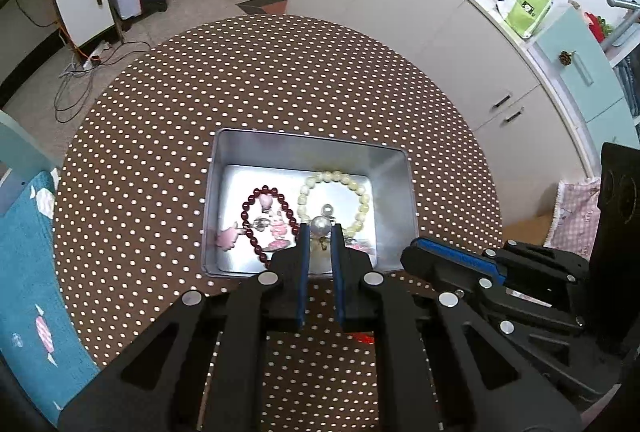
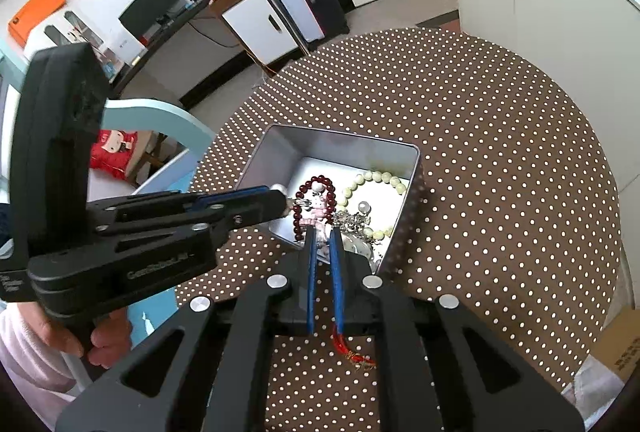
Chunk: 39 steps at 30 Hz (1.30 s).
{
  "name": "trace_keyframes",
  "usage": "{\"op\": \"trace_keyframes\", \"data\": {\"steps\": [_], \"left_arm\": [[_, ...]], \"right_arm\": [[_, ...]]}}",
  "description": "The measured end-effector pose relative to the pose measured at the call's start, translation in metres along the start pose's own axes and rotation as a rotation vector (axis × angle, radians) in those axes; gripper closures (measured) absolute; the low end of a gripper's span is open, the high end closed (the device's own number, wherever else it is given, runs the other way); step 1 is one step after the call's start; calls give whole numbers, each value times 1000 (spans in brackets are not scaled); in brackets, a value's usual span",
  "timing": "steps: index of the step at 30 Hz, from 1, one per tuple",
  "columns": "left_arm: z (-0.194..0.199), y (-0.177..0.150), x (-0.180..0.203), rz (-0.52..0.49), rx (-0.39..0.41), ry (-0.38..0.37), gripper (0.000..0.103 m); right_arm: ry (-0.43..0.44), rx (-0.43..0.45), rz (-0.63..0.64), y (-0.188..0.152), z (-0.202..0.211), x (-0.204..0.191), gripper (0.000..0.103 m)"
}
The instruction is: Organize jewelry
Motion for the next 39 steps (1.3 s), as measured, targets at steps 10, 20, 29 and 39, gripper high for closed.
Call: {"op": "trace_keyframes", "data": {"steps": [10,20,29,39], "left_arm": [[2,-20,-8,27,-26,14,73],[17,-30,-12,39,-9,67,64],[4,-60,-6,13,-83,77,64],[-4,-67,-13,47,-104,80,64]], "right_arm": [[-81,51,-26,-3,18,10,35],[-223,-3,-104,-46,21,38,9],[-306,-45,-37,-79,9,39,9],[-281,-54,-65,-105,-18,38,48]]}}
Point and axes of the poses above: each gripper's, at about its wrist camera, not at the fingertips, and z roughly against the way its jaws point, x to its right, y to its top, the point moved 5 cm from there along -z, roughly the way its jaws point, and after that the axes turned 3 degrees about y, right-handed, at the moved point
